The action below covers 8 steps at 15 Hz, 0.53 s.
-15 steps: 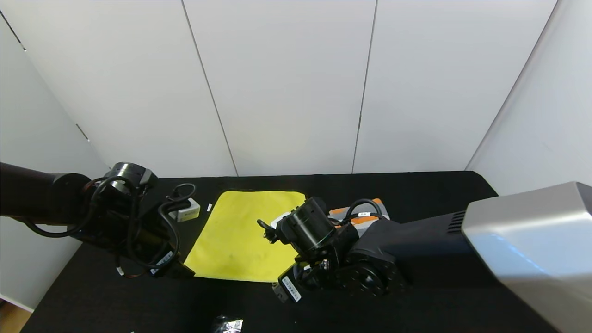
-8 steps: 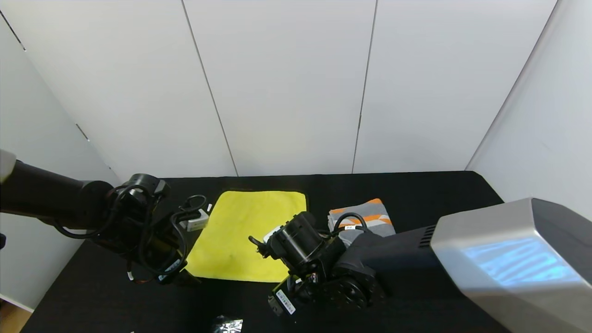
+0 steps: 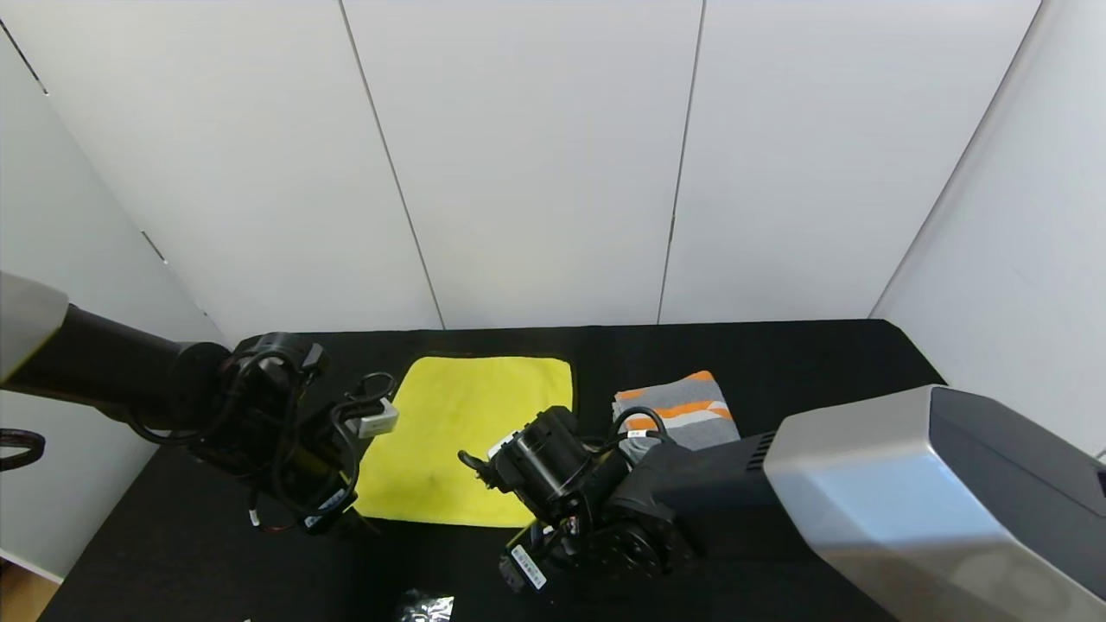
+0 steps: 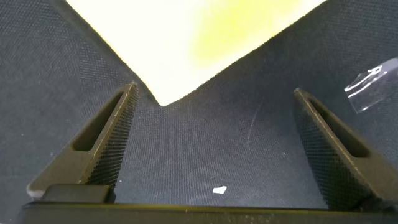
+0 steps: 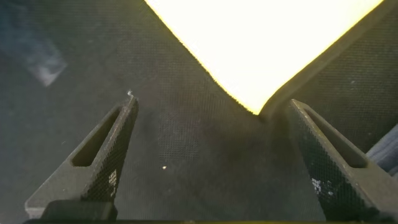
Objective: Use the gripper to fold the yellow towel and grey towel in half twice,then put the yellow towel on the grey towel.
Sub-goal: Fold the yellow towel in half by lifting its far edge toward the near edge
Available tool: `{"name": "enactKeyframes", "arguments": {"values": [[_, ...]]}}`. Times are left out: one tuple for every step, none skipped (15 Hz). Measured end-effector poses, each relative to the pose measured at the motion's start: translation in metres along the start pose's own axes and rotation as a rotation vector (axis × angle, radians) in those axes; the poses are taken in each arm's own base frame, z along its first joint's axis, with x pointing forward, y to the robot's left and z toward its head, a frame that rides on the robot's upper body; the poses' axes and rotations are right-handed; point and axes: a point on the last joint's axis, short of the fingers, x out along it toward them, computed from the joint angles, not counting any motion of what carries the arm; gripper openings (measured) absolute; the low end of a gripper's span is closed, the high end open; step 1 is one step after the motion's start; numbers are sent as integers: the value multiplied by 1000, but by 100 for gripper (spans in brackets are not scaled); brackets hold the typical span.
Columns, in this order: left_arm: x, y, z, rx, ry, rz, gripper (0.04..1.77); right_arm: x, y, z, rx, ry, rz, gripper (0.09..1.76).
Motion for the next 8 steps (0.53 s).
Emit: {"name": "enactKeyframes", "arguments": {"values": [[1, 1, 1, 0, 0, 0, 172, 2, 0, 0, 0, 6, -5, 171], [2, 1, 1, -1, 1, -1, 172, 3, -1, 0, 4, 6, -16, 171], [2, 2, 1, -1, 0, 0, 172, 5, -3, 0, 5, 7, -44, 171], [3, 3, 2, -2, 0, 0, 172, 7, -5, 0, 15, 4, -70, 171], [3, 3, 2, -1, 1, -1, 172, 9, -6, -1, 29, 7, -80, 171], [4, 3, 2, -2, 1, -1, 172, 11, -6, -1, 43, 8, -84, 171], [4, 3, 2, -2, 2, -2, 172, 13, -7, -1, 55, 10, -86, 171], [5, 3, 2, -2, 3, -2, 172, 15, -9, -1, 60, 10, -89, 171]]}}
